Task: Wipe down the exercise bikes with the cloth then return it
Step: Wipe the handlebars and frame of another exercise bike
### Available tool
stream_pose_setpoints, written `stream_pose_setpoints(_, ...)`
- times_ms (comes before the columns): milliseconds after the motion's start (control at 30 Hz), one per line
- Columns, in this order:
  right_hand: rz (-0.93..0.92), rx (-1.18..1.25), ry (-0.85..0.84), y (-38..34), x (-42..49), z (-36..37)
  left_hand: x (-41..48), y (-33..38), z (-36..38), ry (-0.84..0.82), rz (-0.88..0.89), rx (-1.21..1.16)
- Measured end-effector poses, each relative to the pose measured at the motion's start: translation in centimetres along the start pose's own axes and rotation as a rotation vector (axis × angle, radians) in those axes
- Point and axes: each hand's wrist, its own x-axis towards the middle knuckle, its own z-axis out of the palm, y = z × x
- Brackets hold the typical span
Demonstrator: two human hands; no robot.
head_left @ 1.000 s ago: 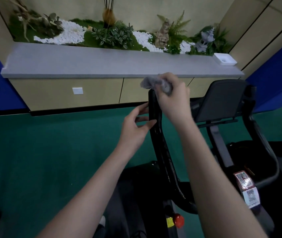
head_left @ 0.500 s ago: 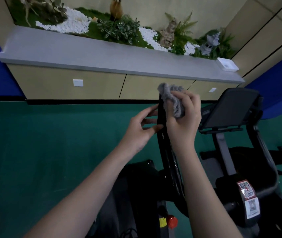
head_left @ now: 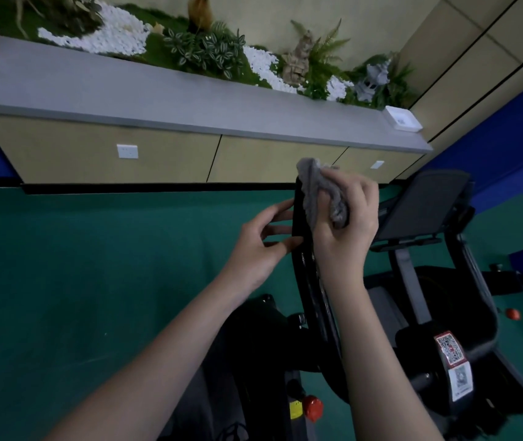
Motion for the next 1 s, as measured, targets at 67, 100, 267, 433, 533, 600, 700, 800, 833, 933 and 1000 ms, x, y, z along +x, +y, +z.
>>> stream_pose_setpoints(67,-0.022,-0.021,-0.003,0.1,0.1,0.0,0.0,0.0,-0.1,-0.009,0.002,0.001)
stream_pose_setpoints(100,-0.016,-0.028,-0.01,0.2,0.1,0.0,0.0,0.0,-0.1,-0.011,0.001,-0.001)
stream_pose_setpoints(267,0.024,-0.01,0.007,0.2,-0.7,0.3,-0.1,-0.1,-0.1,-0.008,0.019,0.004)
stream_pose_setpoints(433,0.009,-0.009,0.064,0.5,-0.8,0.6,-0.1,-0.4,0.0,0.014,0.041,0.005)
stream_pose_setpoints(533,0.011,-0.014,0.008,1.0,-2.4,-0.1,-0.2,-0.8,0.2,0.035,0.035,-0.024)
stream_pose_setpoints(600,-0.018,0.017,-0.02,1.1,-2.4,-0.6,-0.2,-1.1,0.2,0.047,0.036,-0.028)
stream_pose_setpoints(700,-0.111,0.068,-0.056,0.6,0.1,-0.7,-0.2,-1.4,0.3,0.075,0.012,-0.041)
stream_pose_setpoints(800,-0.285,-0.017,-0.221,0.1,2.4,-0.6,-0.2,-1.7,0.4,0.098,-0.036,-0.076)
stream_pose_setpoints(833,-0.34,-0.047,-0.289,0.2,2.6,-0.7,-0.3,-1.8,0.5,0.108,-0.045,-0.083)
stream_pose_setpoints(933,-0.431,-0.06,-0.446,0.8,2.7,-1.4,-0.4,-2.0,0.7,0.138,-0.062,-0.099)
stream_pose_setpoints(1000,-0.464,-0.037,-0.502,1.0,3.1,-1.8,-0.5,-2.2,0.9,0.156,-0.076,-0.122)
